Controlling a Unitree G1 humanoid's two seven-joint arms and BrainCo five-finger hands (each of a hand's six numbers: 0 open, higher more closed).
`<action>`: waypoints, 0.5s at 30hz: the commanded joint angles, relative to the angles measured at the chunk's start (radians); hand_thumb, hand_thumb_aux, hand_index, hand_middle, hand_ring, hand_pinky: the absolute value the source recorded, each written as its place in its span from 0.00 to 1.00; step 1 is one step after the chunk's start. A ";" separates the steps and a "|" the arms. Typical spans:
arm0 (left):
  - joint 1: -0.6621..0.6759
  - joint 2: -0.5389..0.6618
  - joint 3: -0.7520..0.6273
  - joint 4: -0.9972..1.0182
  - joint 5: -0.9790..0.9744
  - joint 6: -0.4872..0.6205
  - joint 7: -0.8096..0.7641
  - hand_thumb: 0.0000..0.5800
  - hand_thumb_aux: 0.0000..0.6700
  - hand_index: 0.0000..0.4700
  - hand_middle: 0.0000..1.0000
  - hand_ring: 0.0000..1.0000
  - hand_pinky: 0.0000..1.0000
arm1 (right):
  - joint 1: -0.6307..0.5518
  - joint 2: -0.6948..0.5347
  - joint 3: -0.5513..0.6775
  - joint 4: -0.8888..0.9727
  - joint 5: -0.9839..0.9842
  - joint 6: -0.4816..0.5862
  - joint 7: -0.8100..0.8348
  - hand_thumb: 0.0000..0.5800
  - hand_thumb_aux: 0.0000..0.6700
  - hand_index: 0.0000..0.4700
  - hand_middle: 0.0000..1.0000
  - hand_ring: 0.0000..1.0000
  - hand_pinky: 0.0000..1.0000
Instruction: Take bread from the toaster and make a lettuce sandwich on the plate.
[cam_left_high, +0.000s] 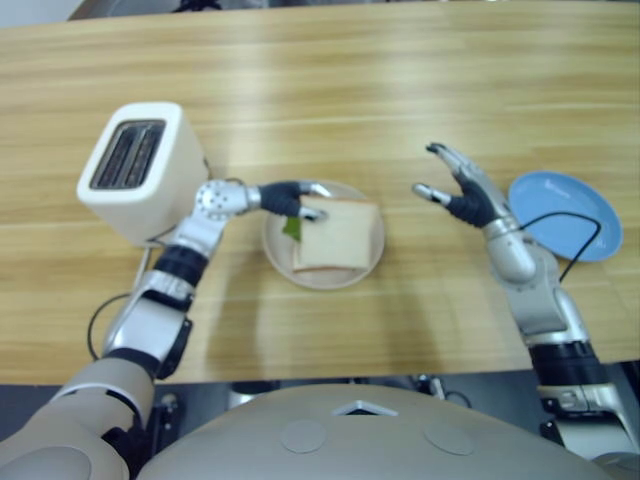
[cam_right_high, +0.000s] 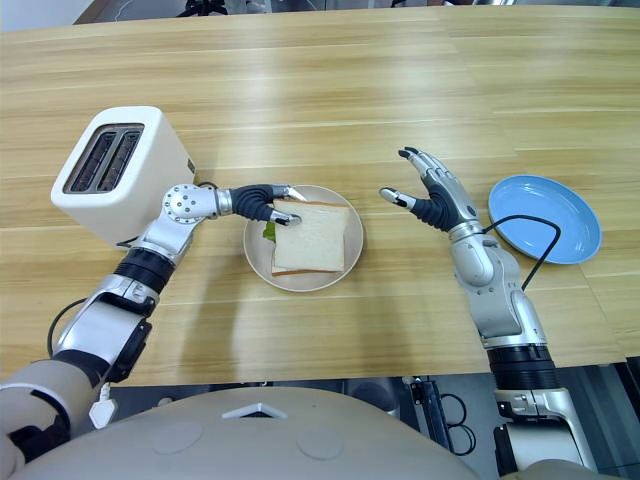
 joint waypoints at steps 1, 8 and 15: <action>-0.007 0.013 0.025 -0.036 -0.017 0.008 -0.008 1.00 1.00 0.98 1.00 1.00 1.00 | 0.005 -0.006 0.003 0.013 -0.007 0.010 0.008 0.25 0.13 0.13 0.00 0.00 0.00; -0.029 0.011 0.031 0.026 0.017 -0.005 0.014 1.00 1.00 0.98 1.00 1.00 1.00 | 0.004 -0.009 0.002 0.016 -0.010 0.006 0.012 0.26 0.14 0.14 0.00 0.00 0.00; -0.071 -0.014 0.006 0.175 0.076 -0.046 0.055 1.00 1.00 0.98 1.00 1.00 1.00 | 0.011 -0.014 0.003 0.001 -0.013 0.007 0.020 0.28 0.15 0.15 0.00 0.00 0.00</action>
